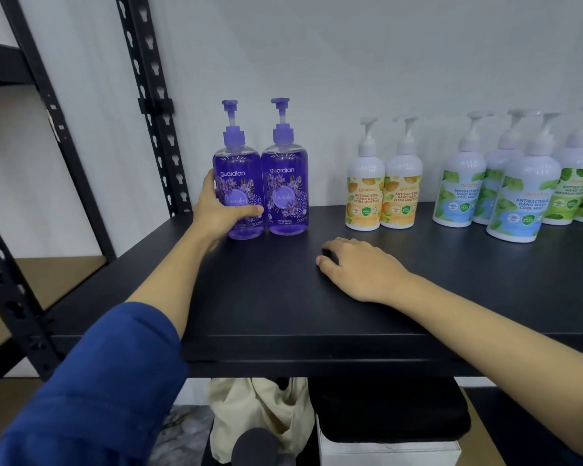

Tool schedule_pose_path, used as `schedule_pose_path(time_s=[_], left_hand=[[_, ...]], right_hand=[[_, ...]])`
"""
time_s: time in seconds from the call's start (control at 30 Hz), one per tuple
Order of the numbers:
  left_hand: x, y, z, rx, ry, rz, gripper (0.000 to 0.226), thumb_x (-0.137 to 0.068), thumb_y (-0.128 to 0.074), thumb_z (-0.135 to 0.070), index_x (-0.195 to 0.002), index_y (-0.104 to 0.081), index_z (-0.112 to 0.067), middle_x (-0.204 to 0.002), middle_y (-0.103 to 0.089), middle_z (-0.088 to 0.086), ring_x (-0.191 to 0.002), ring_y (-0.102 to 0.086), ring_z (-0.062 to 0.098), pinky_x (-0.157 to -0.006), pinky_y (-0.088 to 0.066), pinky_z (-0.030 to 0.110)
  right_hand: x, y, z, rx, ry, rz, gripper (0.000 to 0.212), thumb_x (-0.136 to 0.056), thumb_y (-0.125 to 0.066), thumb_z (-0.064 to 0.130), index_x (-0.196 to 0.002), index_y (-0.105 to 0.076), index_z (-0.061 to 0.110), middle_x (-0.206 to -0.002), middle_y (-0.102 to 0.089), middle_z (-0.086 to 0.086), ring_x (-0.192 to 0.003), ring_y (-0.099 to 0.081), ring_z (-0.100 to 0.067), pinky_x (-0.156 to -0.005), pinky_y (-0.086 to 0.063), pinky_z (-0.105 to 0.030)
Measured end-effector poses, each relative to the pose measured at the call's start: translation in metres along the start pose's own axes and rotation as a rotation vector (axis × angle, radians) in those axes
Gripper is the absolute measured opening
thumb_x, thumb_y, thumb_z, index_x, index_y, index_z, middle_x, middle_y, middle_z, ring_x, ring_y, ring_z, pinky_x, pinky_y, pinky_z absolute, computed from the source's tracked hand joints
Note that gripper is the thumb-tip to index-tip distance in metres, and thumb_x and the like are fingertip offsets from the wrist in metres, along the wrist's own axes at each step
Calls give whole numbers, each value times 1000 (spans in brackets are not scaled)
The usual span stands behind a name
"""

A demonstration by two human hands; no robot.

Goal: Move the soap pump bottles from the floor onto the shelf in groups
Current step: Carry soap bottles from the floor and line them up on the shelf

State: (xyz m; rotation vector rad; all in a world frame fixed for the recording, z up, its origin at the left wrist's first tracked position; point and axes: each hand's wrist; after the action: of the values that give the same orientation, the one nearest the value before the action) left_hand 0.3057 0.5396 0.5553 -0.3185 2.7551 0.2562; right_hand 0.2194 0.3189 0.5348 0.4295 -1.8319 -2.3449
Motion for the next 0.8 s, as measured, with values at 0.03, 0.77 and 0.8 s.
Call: schedule_pose_path(time_s=[0.03, 0.77, 0.8], left_hand=[[-1, 0, 0, 3, 1, 7, 98, -59, -87, -4, -140, -35, -21, -122, -56, 1, -109, -59, 18, -90, -54, 43], [-10, 0, 4, -17, -9, 78, 98, -65, -81, 3, -142, -26, -21, -124, -56, 2, -108, -59, 16, -88, -54, 37], [-11, 1, 5, -61, -1, 70, 103, -63, -84, -2, -144, -22, -21, -125, -56, 2, -110, -59, 18, -93, -51, 41]], right_hand=[[0, 0, 0, -2, 0, 1, 46, -100, -31, 41, -131, -49, 12, -135, -49, -8, -123, -46, -27, -97, -37, -39], [-1, 0, -1, -12, 9, -12, 47, -100, -31, 41, -134, -46, 12, -139, -46, -8, -125, -44, -27, -98, -37, -39], [0, 0, -2, -13, 9, -13, 47, -100, -31, 41, -134, -46, 12, -139, -47, -8, -125, -44, -27, -98, -37, -39]])
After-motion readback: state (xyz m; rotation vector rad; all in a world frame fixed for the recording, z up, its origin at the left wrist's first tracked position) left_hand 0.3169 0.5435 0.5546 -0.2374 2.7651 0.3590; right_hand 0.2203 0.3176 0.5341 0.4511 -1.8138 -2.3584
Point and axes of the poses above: each hand's wrist, its own x-axis away from the middle knuckle, its own y-axis out of the back of the hand, z = x × y
